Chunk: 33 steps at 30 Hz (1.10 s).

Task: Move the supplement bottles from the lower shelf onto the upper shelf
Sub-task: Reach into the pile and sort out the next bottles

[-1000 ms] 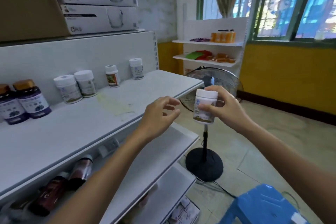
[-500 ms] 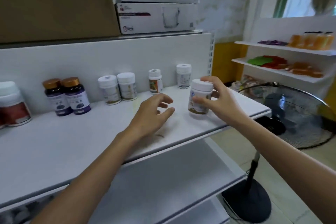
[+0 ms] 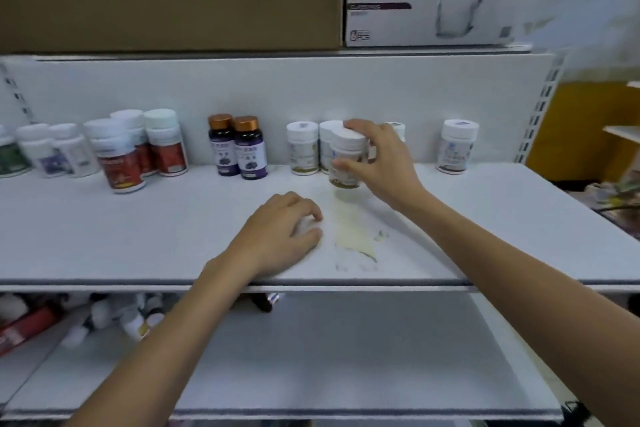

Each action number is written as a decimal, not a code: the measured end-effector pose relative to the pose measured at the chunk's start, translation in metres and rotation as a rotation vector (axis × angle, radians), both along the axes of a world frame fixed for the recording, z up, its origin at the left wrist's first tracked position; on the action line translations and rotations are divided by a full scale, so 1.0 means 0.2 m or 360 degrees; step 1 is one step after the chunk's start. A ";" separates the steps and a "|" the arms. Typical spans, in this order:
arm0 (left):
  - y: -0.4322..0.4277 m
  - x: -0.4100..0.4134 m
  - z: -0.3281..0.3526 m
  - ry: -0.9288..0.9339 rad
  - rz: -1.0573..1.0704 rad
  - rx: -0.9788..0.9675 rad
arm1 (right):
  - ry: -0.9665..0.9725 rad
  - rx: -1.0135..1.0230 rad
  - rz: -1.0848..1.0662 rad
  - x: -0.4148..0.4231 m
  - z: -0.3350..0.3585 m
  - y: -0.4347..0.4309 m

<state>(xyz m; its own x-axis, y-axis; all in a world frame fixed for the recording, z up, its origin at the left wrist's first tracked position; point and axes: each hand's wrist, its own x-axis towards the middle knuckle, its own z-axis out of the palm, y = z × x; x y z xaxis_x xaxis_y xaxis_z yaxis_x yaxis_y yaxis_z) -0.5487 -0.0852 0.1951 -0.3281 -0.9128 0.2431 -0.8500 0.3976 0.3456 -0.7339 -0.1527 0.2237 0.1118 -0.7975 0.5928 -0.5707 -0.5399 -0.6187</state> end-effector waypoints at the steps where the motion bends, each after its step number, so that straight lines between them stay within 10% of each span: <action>1: 0.00 -0.01 0.01 0.0018 0.0010 0.0001 | -0.0002 -0.0005 0.0025 0.02 0.00 -0.01; 14: 0.00 -0.01 -0.02 0.0125 0.0043 -0.0042 | 0.0404 0.0179 0.0251 0.16 -0.07 -0.12; 33: 0.10 -0.02 0.04 0.0149 0.0117 -0.0109 | 0.0223 -0.0064 0.0252 0.08 0.00 0.08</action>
